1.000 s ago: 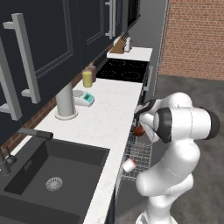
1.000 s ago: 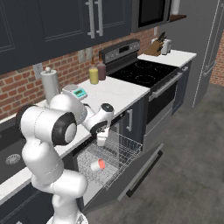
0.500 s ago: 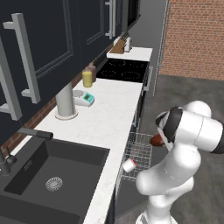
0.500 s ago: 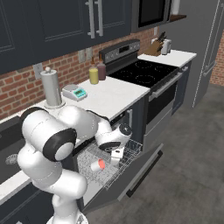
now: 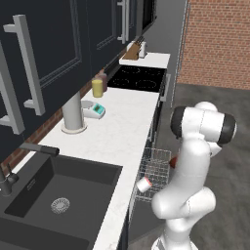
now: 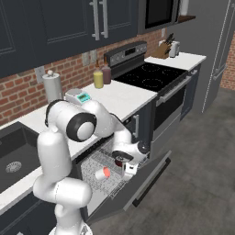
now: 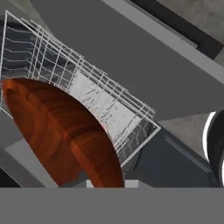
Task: Pick up the cup and bowl from the counter, place them in the dishwasher, and close the dishwasher door.
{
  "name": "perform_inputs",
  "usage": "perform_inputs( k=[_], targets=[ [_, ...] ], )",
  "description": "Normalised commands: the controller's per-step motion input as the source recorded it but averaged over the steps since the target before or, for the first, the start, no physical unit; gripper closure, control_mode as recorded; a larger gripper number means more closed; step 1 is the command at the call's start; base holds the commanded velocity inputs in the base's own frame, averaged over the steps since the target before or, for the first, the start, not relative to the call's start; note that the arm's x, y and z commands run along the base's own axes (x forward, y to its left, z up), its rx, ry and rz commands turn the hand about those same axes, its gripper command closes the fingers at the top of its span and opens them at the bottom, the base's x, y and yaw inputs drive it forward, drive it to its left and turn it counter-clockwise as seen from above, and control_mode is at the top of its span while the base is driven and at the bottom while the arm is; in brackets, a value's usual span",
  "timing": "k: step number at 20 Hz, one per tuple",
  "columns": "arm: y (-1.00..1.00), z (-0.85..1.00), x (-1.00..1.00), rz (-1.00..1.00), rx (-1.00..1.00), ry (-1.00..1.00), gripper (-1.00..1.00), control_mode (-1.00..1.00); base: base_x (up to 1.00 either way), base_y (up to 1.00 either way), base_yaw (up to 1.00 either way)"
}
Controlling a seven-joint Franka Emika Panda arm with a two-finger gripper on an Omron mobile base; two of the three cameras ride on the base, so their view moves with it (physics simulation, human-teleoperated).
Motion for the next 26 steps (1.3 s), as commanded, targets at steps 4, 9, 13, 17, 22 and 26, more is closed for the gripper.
perform_inputs(
  k=[4, 9, 13, 17, 22, 26],
  targets=[
    [0.15, -0.51, 0.59, 0.00, 0.07, 0.02, 1.00, -1.00, 0.00, 0.00, 0.00],
    [0.31, -0.39, 0.71, 0.00, 0.05, 0.01, 1.00, -1.00, 0.00, 0.00, 0.00],
    [0.29, -0.37, 0.69, 0.00, 0.02, 0.02, 1.00, -1.00, 0.00, 0.00, 0.00],
    [0.29, -0.43, 0.73, 0.00, 0.00, 0.03, 1.00, -1.00, 0.00, 0.00, 0.00],
    [0.09, -0.55, 0.54, 0.00, 0.00, 0.07, 1.00, -1.00, 0.00, 0.00, 0.00],
    [0.00, -0.63, 0.23, 0.00, 0.00, 0.06, 1.00, -1.00, 0.00, 0.00, 0.00]
  ],
)
